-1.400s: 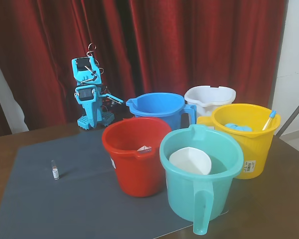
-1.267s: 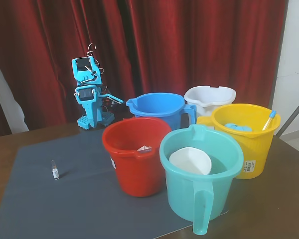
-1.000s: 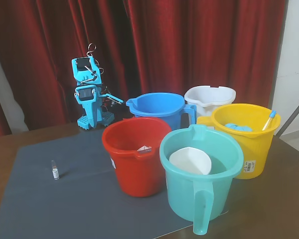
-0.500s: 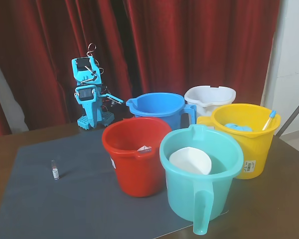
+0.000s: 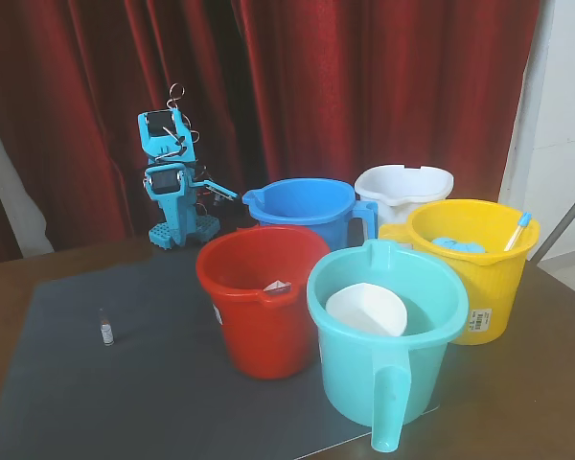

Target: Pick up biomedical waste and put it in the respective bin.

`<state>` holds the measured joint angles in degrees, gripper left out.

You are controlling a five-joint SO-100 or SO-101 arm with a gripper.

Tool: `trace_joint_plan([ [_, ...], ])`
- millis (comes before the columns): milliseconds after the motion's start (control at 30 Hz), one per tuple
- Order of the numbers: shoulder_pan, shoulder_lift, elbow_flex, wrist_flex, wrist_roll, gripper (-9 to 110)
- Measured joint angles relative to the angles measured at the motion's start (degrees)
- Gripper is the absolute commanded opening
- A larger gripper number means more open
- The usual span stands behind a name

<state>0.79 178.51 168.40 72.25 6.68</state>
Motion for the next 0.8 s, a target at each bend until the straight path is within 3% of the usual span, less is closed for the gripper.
trace_joint_plan([
  [333,0.0,0.0,0.0,-0.88,-0.35,0],
  [667,6.42,0.0,0.0,-23.64,-0.35,0],
  [800,7.29,-0.18,-3.6,-26.37,-0.35,0],
])
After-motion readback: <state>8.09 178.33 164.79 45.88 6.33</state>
